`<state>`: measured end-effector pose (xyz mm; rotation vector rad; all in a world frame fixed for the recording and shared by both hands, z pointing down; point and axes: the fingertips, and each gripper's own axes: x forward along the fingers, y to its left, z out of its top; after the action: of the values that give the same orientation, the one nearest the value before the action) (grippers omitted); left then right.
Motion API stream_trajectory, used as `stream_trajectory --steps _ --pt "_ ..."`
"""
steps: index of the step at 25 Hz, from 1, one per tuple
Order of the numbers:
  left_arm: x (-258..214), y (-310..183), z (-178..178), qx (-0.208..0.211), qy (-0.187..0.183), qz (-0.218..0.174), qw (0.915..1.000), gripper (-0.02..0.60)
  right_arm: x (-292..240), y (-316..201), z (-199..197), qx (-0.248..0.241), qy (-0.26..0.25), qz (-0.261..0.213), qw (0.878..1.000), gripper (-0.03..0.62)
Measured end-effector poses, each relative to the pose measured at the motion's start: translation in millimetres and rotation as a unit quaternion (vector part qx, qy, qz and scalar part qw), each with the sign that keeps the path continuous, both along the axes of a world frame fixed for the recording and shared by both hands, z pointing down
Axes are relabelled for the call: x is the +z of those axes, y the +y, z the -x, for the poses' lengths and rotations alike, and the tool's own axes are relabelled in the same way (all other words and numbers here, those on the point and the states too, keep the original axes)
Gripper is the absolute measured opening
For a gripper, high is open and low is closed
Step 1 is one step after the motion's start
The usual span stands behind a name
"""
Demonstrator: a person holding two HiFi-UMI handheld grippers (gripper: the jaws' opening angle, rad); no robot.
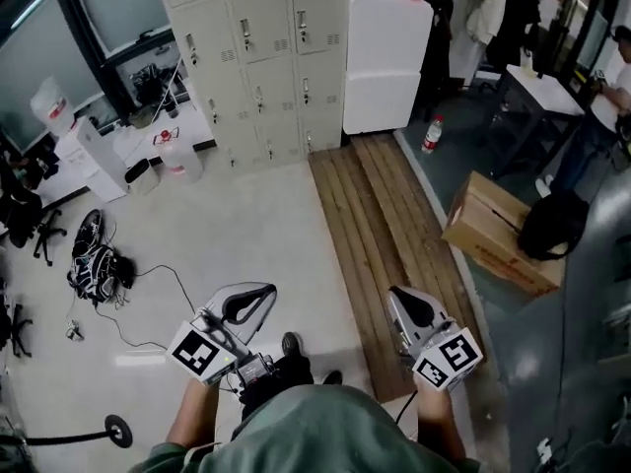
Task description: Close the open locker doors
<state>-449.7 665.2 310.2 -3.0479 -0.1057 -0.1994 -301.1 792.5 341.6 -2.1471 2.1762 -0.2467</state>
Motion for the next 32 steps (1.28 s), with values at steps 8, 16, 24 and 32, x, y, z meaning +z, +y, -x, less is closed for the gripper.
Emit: stream_trajectory --steps 8,16,24,32 --pt "4.3 -49.8 -65.8 0.045 0.013 -0.006 0.9989 0.003 13.3 -28.0 -57.5 0.053 -0.002 0.019 0.998 -0.003" --pt "0.7 -148.8 -56.1 0.050 0.031 0.006 0.9983 0.003 2.4 -137.2 -48.9 0.051 0.011 0.016 0.999 -0.003" --pt "-3.5 -252.1 -57.3 0.002 0.076 0.050 0.9959 0.003 -28.7 -265.3 -59.3 0.002 0.060 0.011 0.998 -0.003" --pt "11.3 -298.6 -96.3 -0.021 0.055 0.049 0.9971 0.003 -19.5 -330.7 -106.2 -0.028 0.035 0.008 0.999 -0.003"
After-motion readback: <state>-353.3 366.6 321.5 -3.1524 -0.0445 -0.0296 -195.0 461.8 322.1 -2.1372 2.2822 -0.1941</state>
